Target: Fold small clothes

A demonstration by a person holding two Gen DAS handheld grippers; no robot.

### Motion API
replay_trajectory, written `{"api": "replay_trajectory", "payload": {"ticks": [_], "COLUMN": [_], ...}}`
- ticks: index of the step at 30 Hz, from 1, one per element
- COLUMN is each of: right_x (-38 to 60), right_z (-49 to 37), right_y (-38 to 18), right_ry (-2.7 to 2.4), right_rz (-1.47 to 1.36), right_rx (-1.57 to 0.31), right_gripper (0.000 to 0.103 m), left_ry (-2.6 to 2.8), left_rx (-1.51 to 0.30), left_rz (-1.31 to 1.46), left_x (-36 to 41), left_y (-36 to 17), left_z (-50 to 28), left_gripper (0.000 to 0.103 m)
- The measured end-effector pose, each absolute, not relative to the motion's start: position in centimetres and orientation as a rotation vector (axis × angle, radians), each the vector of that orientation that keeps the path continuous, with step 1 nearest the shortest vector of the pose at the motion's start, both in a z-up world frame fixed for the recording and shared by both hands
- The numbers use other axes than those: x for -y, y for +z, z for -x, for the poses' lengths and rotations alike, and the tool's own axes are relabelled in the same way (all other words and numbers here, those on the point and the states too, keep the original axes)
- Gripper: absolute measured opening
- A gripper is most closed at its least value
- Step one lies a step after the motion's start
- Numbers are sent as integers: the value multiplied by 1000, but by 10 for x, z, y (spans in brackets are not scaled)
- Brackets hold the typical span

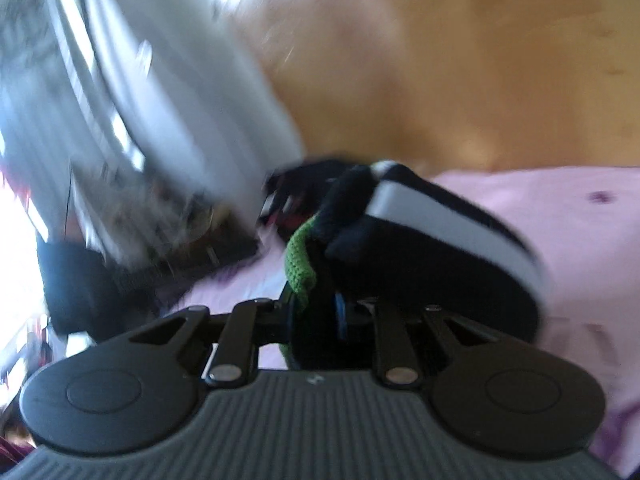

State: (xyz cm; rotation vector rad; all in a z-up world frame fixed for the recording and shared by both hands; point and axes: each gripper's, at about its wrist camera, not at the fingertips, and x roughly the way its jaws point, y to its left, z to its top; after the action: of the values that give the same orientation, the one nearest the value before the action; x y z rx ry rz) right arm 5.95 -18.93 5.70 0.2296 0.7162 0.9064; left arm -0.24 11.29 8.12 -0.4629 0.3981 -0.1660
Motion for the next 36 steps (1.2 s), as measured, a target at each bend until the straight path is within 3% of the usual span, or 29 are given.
{"api": "replay_trajectory", "payload": {"ticks": [3, 4, 9, 14, 15, 16, 18, 20, 24, 28, 30, 32, 36], "right_x": [143, 144, 182, 243, 259, 273, 292, 301, 295, 267, 251, 240, 234], "right_z": [-80, -80, -63, -30, -27, -27, -31, -39, -59, -72, -74, -82, -95], "right_y": [2, -5, 17, 36, 34, 32, 22, 9, -22, -41, -36, -32, -25], "right_ry": [920, 951, 1018, 911, 879, 839, 759, 700, 732, 804, 801, 776, 759], "right_rz": [-181, -232, -311, -278, -288, -303, -342, -380, -481, -523, -480, -469, -479], "right_rx": [-869, -839, -811, -693, -675, -663, -663, -696, -781, -801, -768, -771, -762], "right_gripper": [18, 18, 42, 46, 48, 51, 68, 74, 75, 77, 82, 79, 58], "left_ry": [-176, -182, -205, -216, -202, -194, -220, -243, -250, -243, -265, -257, -243], "left_rx": [-416, -427, -546, -581, -588, -604, -641, -674, -797, -735, -730, -735, -722], "left_rz": [467, 447, 389, 417, 412, 417, 468, 504, 491, 462, 526, 592, 603], "left_x": [-109, -101, -63, -53, -53, -55, -62, -65, -54, -41, -42, -46, -45], "left_y": [78, 77, 61, 41, 38, 34, 27, 21, -4, -13, -17, -20, -2], "left_z": [-1, -5, -39, -51, -51, -51, -50, -46, -45, -37, -43, -54, -69], "left_gripper": [51, 55, 72, 102, 103, 103, 103, 103, 103, 100, 86, 73, 60]}}
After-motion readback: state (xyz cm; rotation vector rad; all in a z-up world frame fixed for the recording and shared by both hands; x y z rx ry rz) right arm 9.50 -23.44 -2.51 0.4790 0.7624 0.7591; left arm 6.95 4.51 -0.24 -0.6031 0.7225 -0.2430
